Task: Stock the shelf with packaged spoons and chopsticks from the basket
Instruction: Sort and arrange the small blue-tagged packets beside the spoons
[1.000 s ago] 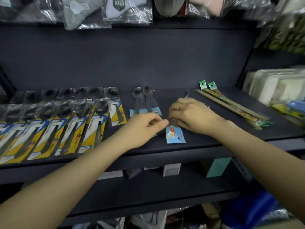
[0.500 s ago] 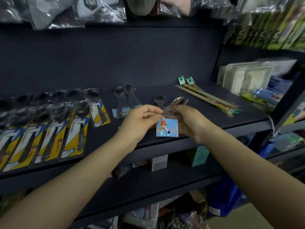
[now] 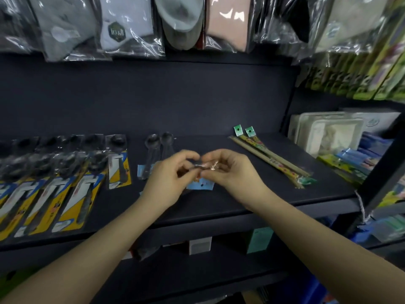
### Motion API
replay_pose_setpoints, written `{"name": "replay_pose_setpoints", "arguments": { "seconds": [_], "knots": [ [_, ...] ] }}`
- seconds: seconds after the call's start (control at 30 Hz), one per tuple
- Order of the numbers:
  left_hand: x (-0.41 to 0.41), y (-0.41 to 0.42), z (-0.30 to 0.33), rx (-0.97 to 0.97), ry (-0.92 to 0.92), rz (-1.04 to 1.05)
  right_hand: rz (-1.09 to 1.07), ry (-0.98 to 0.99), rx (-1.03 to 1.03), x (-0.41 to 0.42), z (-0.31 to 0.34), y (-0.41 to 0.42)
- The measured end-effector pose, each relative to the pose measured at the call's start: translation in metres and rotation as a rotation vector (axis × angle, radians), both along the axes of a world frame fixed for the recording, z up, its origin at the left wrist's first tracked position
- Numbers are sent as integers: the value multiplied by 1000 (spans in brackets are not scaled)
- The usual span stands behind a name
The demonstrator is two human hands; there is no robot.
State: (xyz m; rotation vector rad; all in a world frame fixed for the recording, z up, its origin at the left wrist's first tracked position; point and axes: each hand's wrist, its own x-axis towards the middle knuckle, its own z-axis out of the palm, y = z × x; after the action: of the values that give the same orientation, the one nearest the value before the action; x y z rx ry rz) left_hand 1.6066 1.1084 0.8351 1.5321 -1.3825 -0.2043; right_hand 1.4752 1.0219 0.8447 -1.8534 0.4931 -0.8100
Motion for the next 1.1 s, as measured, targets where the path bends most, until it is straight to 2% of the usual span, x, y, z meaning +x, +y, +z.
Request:
{"name": "replay_pose_setpoints", "arguments": {
  "seconds": [0.1, 0.23, 0.3, 0.4, 0.5, 0.57, 0.67, 0.77, 0.9, 1.0, 1.1],
  "knots": [
    [5, -8, -3, -112, -254, 37, -128, 98, -586, -3, -8, -10],
    [3, -9, -11, -183, -574, 86, -204, 143, -1073, -11, -17, -24],
    [3, -2, -11, -245, -777, 104, -112, 249, -1071, -12, -18, -30],
    [11, 19, -8, -358, -975, 75, 88, 456, -811, -9, -18, -40],
    [24, 48, -10, -350, -1064, 82, 257, 595, -892, 8, -17, -39],
    [32, 64, -15, -293, -1088, 115, 277, 643, -975, 22, -15, -32],
    [44, 82, -21, -252, -1081, 188, 177, 672, -1115, 38, -17, -22],
    [49, 91, -19, -249, -1082, 257, 132, 710, -1149, 43, -18, -17],
    [55, 88, -20, -35, -1113, 250, 173, 728, -1236, 42, -14, -15],
    [60, 87, -23, 165, -965, 227, 209, 699, -1288, 37, -10, -14],
    [62, 93, -20, 301, -788, 201, 229, 713, -1242, 31, -7, -8]
  ]
}}
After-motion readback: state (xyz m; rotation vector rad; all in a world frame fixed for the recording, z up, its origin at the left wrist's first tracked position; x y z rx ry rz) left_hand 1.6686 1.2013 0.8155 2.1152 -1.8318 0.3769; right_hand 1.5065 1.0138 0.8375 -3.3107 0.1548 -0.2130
